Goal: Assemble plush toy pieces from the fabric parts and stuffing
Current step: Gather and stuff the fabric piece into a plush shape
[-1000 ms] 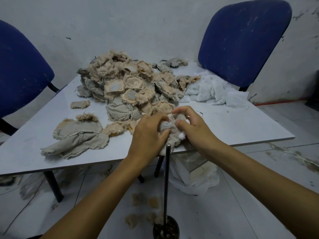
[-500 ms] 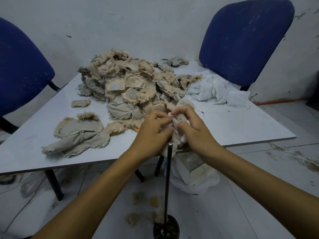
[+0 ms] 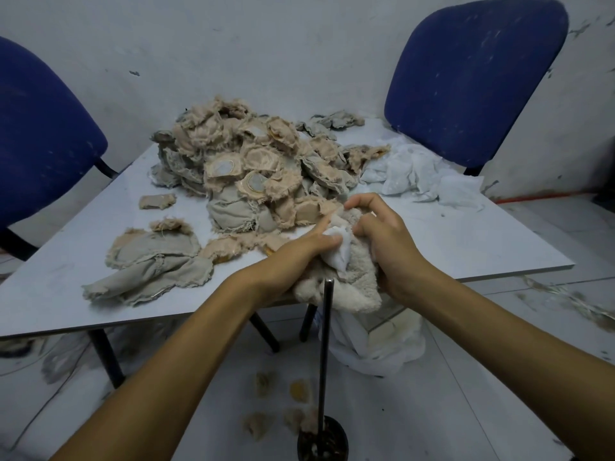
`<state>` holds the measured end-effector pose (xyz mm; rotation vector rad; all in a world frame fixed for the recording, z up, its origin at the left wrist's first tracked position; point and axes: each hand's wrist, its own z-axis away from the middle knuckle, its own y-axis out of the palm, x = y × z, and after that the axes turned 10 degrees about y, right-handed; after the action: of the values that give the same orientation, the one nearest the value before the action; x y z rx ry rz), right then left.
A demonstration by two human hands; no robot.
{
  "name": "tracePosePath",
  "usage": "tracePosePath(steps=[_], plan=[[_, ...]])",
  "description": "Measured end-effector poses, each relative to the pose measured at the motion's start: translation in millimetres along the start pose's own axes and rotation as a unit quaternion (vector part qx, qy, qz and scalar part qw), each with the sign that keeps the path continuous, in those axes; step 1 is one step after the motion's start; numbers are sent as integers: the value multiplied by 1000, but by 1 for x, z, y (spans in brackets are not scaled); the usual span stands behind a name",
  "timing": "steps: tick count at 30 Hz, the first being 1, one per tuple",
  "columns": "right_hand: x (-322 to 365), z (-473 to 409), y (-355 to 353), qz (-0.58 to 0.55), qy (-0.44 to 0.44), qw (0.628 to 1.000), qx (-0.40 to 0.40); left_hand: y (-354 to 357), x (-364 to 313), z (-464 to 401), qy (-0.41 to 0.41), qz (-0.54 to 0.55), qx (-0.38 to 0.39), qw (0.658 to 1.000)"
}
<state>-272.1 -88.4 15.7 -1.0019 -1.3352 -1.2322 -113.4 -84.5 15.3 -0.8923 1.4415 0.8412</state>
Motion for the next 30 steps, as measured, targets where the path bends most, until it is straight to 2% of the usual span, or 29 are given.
tracePosePath(steps=[2, 7, 10, 12, 15, 17, 18, 20, 23, 24, 26, 30], plan=[[-1, 2, 1, 31, -11, 999, -18, 5, 4, 0, 10, 8, 2, 1000], [3, 6, 11, 21, -15, 1000, -9, 11, 2, -2, 94, -49, -84, 991], [4, 9, 10, 62, -41, 997, -10, 7, 1, 2, 133, -62, -130, 981], [3, 11, 11, 91, -68, 993, -14, 9, 1, 3, 166, -118, -177, 963], [2, 13, 17, 101, -84, 991, -13, 14, 3, 2, 202, -246, -256, 913], [-1, 15, 20, 95, -84, 992, 6, 12, 5, 0, 180, -281, -290, 897], [-4, 15, 20, 102, -82, 991, 17, 9, 4, -2, 151, -271, -297, 903], [-8, 15, 19, 152, -88, 984, 27, 6, 0, -4, 84, -182, -276, 940], [-11, 13, 11, 183, -88, 979, -3, 5, -7, -2, 10, -40, -181, 983], [-11, 12, 9, 173, -81, 982, -16, 3, -9, -1, -7, -29, -152, 988], [-12, 10, 8, 118, -56, 991, -26, -4, -9, 1, -13, -82, -113, 990], [-12, 12, 9, 29, -20, 999, -15, -19, -5, 3, 25, -87, -91, 992]])
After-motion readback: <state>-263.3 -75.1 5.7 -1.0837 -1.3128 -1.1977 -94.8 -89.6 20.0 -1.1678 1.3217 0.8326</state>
